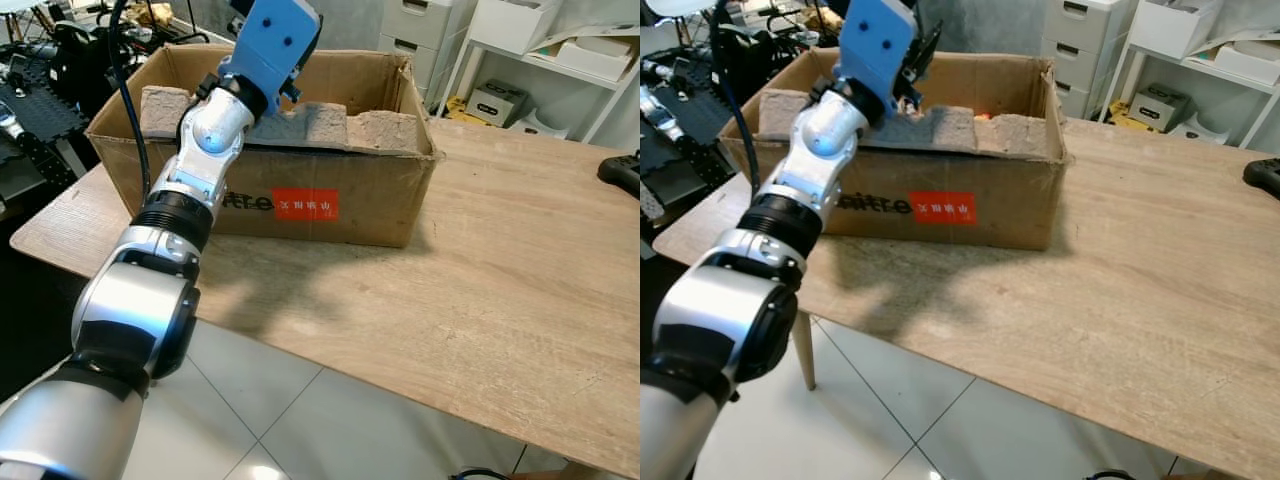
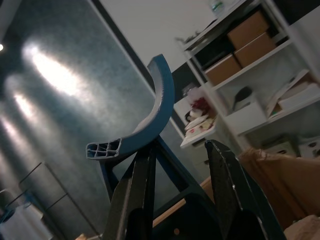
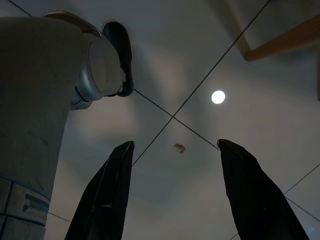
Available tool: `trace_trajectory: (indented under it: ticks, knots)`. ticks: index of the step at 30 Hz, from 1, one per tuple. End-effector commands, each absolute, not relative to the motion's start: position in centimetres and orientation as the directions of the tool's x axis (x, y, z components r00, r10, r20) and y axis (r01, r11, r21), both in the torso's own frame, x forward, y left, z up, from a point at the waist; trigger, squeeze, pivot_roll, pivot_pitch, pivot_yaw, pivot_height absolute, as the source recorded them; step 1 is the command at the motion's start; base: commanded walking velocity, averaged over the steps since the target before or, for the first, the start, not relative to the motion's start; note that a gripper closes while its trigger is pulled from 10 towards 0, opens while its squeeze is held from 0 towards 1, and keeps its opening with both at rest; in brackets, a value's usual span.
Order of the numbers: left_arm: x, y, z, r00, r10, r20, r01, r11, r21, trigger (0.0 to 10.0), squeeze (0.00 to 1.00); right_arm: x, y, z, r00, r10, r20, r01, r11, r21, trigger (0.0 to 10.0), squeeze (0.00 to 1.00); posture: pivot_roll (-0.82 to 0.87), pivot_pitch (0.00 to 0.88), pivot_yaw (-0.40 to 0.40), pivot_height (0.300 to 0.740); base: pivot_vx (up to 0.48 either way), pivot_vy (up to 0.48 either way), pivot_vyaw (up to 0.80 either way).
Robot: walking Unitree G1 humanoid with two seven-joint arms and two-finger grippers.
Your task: Picking trash to rubbish bin
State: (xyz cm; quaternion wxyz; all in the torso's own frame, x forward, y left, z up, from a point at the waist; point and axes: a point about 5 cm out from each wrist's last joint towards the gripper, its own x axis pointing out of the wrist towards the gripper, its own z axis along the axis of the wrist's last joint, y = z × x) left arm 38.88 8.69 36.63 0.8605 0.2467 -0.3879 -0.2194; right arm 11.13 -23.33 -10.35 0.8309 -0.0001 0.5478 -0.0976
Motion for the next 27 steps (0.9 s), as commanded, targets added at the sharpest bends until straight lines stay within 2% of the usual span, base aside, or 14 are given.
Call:
trace_trajectory:
  ticks: [1, 5, 11, 15, 17, 18, 19, 20, 27]
  knots:
    - [38.3, 9.5, 38.4, 0.556, -0.580, 0.595, 0.166, 0.779, 0.605, 10.0, 0.00, 10.4, -23.5, -10.5, 0.361, -0.169, -0.917, 0.182, 0.977, -0.108, 10.0, 0.00, -0.10, 0.128, 0.041, 0.740, 0.000, 0.000, 0.00]
    - [38.4, 10.5, 38.3, 0.577, -0.603, 0.551, 0.143, 0.739, 0.658, 10.0, 0.00, 10.5, -23.3, -10.5, 0.361, -0.163, -0.918, 0.171, 0.980, -0.106, 10.0, 0.00, -0.08, 0.124, 0.032, 0.740, 0.000, 0.000, 0.00]
    - [38.5, 9.8, 35.8, 0.577, -0.745, 0.336, 0.173, 0.514, 0.840, 10.0, 0.00, 11.2, -23.2, -10.4, 0.375, -0.155, -0.914, 0.155, 0.982, -0.103, 10.0, 0.00, -0.07, 0.123, 0.029, 0.740, 0.000, 0.000, 0.00]
    - [38.6, 9.5, 35.4, 0.589, -0.756, 0.285, 0.142, 0.445, 0.884, 10.0, 0.00, 11.3, -23.1, -10.4, 0.378, -0.154, -0.913, 0.153, 0.983, -0.102, 10.0, 0.00, -0.07, 0.122, 0.029, 0.740, 0.000, 0.000, 0.00]
    - [38.6, 9.3, 34.9, 0.597, -0.767, 0.236, 0.112, 0.372, 0.922, 10.0, 0.00, 11.4, -23.1, -10.3, 0.380, -0.153, -0.912, 0.153, 0.983, -0.101, 10.0, 0.00, -0.07, 0.122, 0.030, 0.740, 0.000, 0.000, 0.00]
    - [38.6, 9.3, 34.9, 0.597, -0.767, 0.236, 0.112, 0.372, 0.922, 10.0, 0.00, 11.4, -23.1, -10.3, 0.380, -0.153, -0.912, 0.153, 0.983, -0.101, 10.0, 0.00, -0.07, 0.122, 0.030, 0.740, 0.000, 0.000, 0.00]
    - [38.6, 8.7, 34.5, 0.593, -0.782, 0.193, 0.099, 0.308, 0.946, 10.0, 0.00, 11.4, -23.0, -10.3, 0.380, -0.152, -0.912, 0.153, 0.983, -0.100, 10.0, 0.00, -0.07, 0.121, 0.031, 0.740, 0.000, 0.000, 0.00]
    - [38.5, 7.7, 33.6, 0.578, -0.808, 0.117, 0.090, 0.206, 0.975, 10.0, 0.00, 11.4, -22.9, -10.4, 0.379, -0.150, -0.913, 0.155, 0.983, -0.098, 10.0, 0.00, -0.07, 0.121, 0.035, 0.740, 0.000, 0.000, 0.00]
    - [38.4, 6.7, 32.8, 0.563, -0.825, 0.044, 0.095, 0.118, 0.988, 10.0, 0.00, 11.1, -22.8, -10.5, 0.375, -0.150, -0.915, 0.165, 0.982, -0.094, 10.0, 0.00, -0.08, 0.125, 0.044, 0.740, 0.000, 0.000, 0.00]
